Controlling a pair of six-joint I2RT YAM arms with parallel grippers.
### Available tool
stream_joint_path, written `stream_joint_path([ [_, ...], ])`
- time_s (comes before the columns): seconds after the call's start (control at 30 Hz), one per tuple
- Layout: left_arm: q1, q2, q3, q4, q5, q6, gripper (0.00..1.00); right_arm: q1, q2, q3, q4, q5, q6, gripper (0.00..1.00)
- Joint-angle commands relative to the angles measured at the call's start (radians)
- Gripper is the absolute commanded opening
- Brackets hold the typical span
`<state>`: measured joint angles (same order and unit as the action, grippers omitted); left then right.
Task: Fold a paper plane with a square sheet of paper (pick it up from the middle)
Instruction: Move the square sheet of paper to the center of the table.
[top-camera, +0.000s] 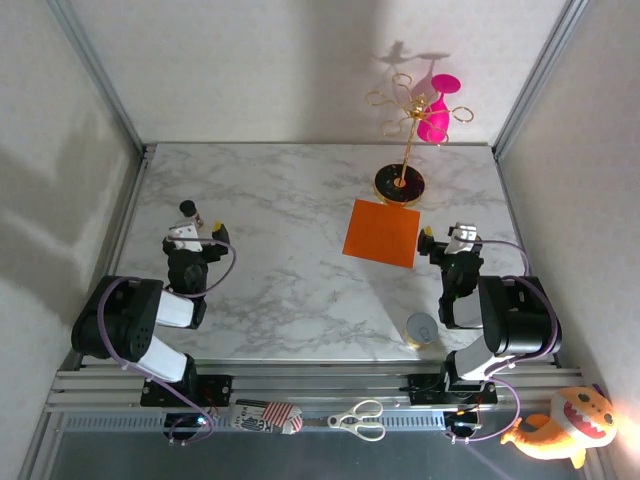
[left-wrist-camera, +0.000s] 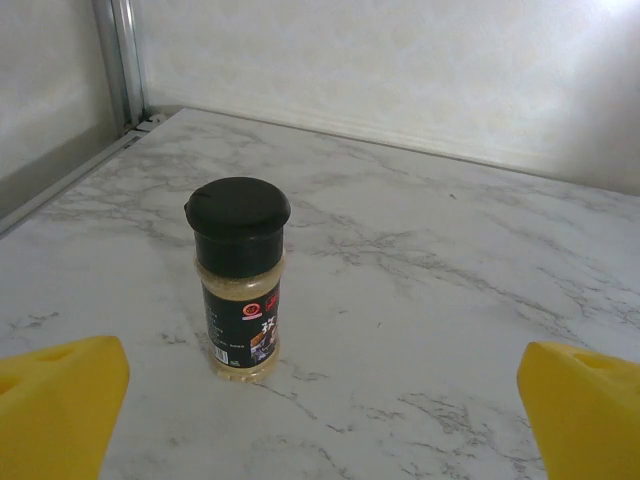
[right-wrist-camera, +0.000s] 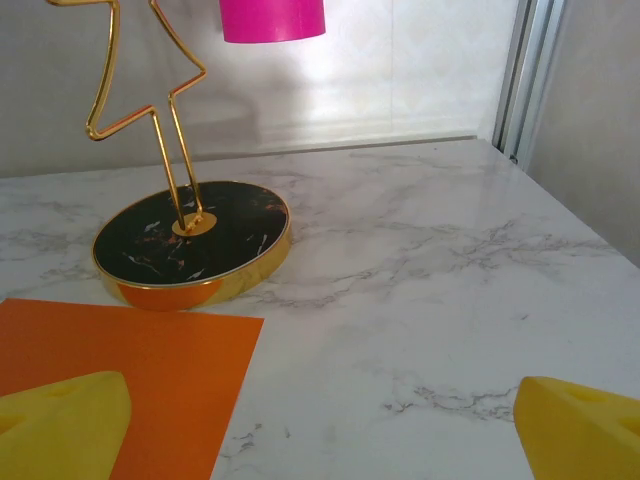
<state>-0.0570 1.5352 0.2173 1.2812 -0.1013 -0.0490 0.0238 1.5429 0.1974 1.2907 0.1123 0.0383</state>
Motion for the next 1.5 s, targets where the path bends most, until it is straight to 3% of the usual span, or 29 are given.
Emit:
stream_joint_path([
  [0.0,-0.003,0.007,0.011,0.011,-0.012,-0.011,0.99,-0.005,0.003,0.006,0.032,0.027,0.005,0.99],
  [1.2,-0.001,0.007,0.009,0.015,-0.009,-0.012,0.99,-0.005,0.001,0.005,0.036,0.025,0.002,0.99],
  [1.3,-0.003,-0.052,0.012,-0.032,-0.001,-0.007,0.99,-0.005,-0.065,0.013,-0.034,-0.021,-0.017,0.99],
  [1.47,-0.006,-0.265,0.064,-0.26,-0.047,-0.026,0.99,0.018,-0.24,0.086,-0.276,0.0,-0.014,0.99],
])
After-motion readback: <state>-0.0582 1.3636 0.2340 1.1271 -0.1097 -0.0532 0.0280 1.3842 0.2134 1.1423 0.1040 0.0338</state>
